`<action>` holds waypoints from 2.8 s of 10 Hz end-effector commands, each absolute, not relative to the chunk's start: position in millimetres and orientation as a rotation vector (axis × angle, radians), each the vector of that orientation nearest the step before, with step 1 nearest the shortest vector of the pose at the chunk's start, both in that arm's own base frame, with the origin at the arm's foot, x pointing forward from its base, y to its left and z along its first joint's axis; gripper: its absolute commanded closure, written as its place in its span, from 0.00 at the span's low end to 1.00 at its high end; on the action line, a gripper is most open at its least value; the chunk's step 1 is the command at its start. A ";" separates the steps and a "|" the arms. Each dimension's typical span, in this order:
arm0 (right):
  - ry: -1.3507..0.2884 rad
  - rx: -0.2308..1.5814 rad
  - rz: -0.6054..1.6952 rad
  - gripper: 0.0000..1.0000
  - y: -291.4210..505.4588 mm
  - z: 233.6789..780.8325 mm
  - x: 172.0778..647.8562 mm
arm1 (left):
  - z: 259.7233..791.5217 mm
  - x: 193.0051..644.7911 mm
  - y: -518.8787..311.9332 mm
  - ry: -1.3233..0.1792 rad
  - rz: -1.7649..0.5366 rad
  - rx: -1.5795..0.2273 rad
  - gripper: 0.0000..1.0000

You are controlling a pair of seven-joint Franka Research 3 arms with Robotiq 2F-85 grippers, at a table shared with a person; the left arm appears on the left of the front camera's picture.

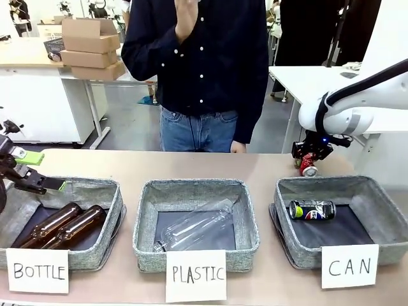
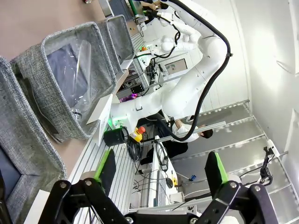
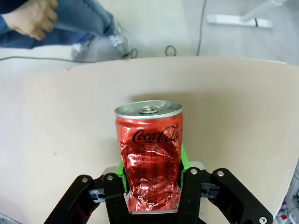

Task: Sort the can waste into the basket.
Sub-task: Pick up the can waste from the table and place it in the right Fabric basket.

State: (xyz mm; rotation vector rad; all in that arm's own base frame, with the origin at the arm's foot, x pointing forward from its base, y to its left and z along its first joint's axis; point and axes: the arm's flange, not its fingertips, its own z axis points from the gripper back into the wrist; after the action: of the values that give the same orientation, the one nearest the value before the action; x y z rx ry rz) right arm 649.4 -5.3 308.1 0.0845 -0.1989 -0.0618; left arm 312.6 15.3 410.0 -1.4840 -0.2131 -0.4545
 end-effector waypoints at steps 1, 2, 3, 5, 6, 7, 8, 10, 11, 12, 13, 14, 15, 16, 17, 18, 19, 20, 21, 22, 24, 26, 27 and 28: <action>-0.171 0.044 -0.079 0.86 -3.6 311.4 650.7 | 413.1 310.4 17.2 -0.208 -0.457 -1.483 0.00; -0.165 0.043 -0.081 0.86 -3.6 311.7 650.8 | 413.1 310.4 17.2 -0.208 -0.457 -1.483 0.00; -0.159 0.039 -0.083 0.86 -3.9 311.8 650.6 | 413.1 310.4 17.2 -0.208 -0.457 -1.483 0.00; -0.177 0.061 -0.066 0.86 -2.7 332.6 639.7 | 413.1 310.4 17.2 -0.208 -0.457 -1.483 0.00; -0.275 0.159 -0.001 0.86 3.9 392.1 603.5 | 413.1 310.4 17.2 -0.208 -0.457 -1.483 0.00; -0.287 0.227 0.045 0.86 7.9 439.6 567.4 | 413.1 310.4 17.2 -0.208 -0.457 -1.483 0.00; -0.243 0.268 0.120 0.86 8.9 485.9 521.1 | 413.1 310.4 17.2 -0.208 -0.457 -1.483 0.00; -0.103 0.283 0.250 0.86 -2.9 532.6 431.6 | 413.1 310.4 17.2 -0.208 -0.457 -1.483 0.00; -0.039 0.261 0.305 0.86 -8.4 531.0 402.6 | 413.1 310.4 17.2 -0.208 -0.457 -1.483 0.00; -0.049 0.235 0.315 0.86 -10.3 522.0 385.4 | 413.1 310.4 17.2 -0.208 -0.457 -1.483 0.00; -0.068 0.235 0.315 0.86 -10.6 511.8 378.0 | 413.1 310.4 17.2 -0.208 -0.457 -1.483 0.00; -0.046 0.232 0.312 0.86 -10.2 501.1 379.0 | 413.1 310.4 17.2 -0.208 -0.457 -1.483 0.00; -0.046 0.233 0.315 0.86 -10.1 497.3 380.4 | 413.1 310.4 17.2 -0.208 -0.457 -1.483 0.00; -0.054 0.238 0.318 0.86 -10.5 497.5 380.0 | 413.1 310.4 17.2 -0.208 -0.457 -1.483 0.00; -0.057 0.236 0.307 0.86 -11.0 499.3 381.1 | 413.1 310.4 17.2 -0.208 -0.457 -1.483 0.00; -0.057 0.235 0.311 0.86 -11.0 500.3 381.8 | 413.1 310.4 17.2 -0.208 -0.457 -1.483 0.00; -0.050 0.235 0.316 0.48 -10.2 500.1 382.1 | 413.1 310.4 17.2 -0.208 -0.457 -1.483 0.00; -0.055 0.238 0.316 0.05 -11.0 499.9 380.8 | 413.1 310.4 17.2 -0.208 -0.457 -1.483 0.00; -0.057 0.248 0.312 0.00 -11.6 499.4 379.6 | 413.1 310.4 17.2 -0.208 -0.457 -1.483 0.00; -0.055 0.251 0.313 0.00 -11.8 499.1 379.1 | 413.1 310.4 17.2 -0.208 -0.457 -1.483 0.00; -0.062 0.257 0.318 0.00 -11.5 499.6 378.5 | 413.1 310.4 17.2 -0.208 -0.457 -1.483 0.00; -0.063 0.274 0.318 0.00 -11.6 500.2 380.6 | 413.1 310.4 17.2 -0.208 -0.457 -1.483 0.00; -0.068 0.299 0.325 0.00 -10.7 501.8 381.0 | 413.1 310.4 17.2 -0.208 -0.457 -1.483 0.00; -0.074 0.332 0.318 0.00 -10.3 503.9 381.1 | 413.1 310.4 17.2 -0.208 -0.457 -1.483 0.00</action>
State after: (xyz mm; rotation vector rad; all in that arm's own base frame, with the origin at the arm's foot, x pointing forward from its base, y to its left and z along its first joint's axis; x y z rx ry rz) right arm 379.6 -8.4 499.8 0.2700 -0.0576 0.2938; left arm 312.5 15.3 410.3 -1.4834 -0.2136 -0.4553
